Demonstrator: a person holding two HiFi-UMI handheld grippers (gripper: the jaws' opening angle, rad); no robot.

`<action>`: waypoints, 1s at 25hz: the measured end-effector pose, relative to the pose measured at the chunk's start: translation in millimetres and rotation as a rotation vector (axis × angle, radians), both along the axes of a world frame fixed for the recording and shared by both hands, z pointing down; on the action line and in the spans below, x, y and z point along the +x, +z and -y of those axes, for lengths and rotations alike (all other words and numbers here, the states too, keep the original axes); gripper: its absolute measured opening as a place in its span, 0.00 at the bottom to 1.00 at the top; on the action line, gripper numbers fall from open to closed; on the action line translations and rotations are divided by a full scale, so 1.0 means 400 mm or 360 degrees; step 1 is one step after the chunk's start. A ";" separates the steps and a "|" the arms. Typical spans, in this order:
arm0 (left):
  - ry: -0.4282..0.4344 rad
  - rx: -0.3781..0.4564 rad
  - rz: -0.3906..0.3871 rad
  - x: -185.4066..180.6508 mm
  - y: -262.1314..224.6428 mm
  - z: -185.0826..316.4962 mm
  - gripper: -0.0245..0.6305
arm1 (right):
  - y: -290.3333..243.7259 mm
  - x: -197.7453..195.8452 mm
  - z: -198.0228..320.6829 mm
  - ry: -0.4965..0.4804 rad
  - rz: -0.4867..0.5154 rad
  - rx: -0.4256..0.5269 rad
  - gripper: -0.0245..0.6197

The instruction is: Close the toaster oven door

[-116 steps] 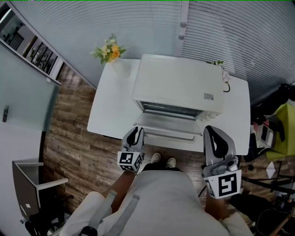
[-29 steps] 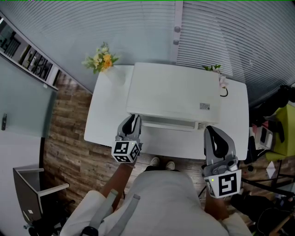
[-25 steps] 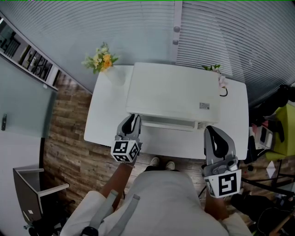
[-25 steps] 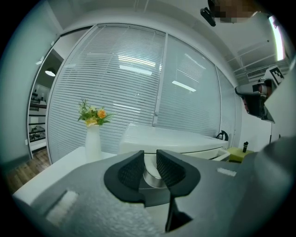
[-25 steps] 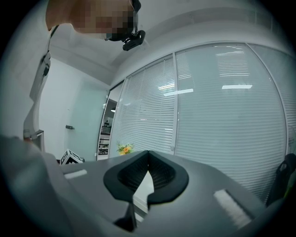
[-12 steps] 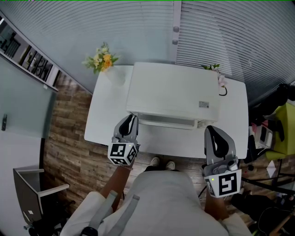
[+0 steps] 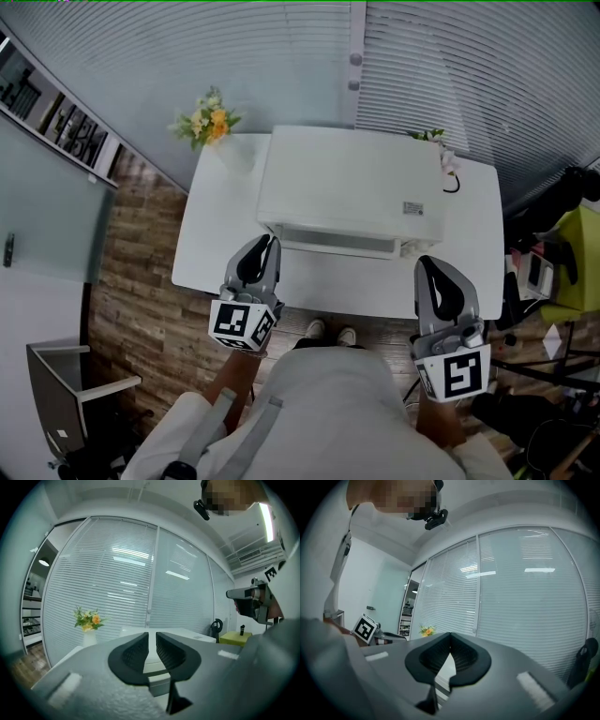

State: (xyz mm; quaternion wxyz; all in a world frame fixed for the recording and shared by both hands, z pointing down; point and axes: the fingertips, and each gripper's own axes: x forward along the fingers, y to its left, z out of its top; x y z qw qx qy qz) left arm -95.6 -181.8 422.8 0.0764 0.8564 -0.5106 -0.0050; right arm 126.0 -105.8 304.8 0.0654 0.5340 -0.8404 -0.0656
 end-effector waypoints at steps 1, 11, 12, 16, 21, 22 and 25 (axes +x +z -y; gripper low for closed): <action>0.0007 0.0021 -0.0006 0.003 -0.019 -0.006 0.12 | 0.000 0.000 -0.003 0.0001 -0.0002 -0.0001 0.05; 0.0101 0.0166 -0.0032 0.049 -0.189 -0.066 0.12 | -0.008 -0.006 -0.027 -0.0001 -0.0013 0.0004 0.05; 0.0109 0.0176 -0.0034 0.054 -0.199 -0.071 0.12 | -0.008 -0.006 -0.028 -0.0002 -0.0015 0.0001 0.05; 0.0144 0.0199 -0.0041 0.069 -0.229 -0.089 0.12 | -0.010 -0.011 -0.032 -0.0007 -0.0024 0.0000 0.05; 0.0177 0.0215 -0.0046 0.088 -0.251 -0.107 0.11 | -0.010 -0.014 -0.038 -0.0008 -0.0030 -0.0004 0.05; 0.0183 0.0223 -0.0040 0.091 -0.256 -0.110 0.11 | -0.011 -0.015 -0.040 -0.0008 -0.0030 -0.0005 0.05; 0.0196 0.0247 -0.0024 0.101 -0.269 -0.121 0.11 | -0.010 -0.014 -0.045 -0.0006 -0.0033 -0.0007 0.05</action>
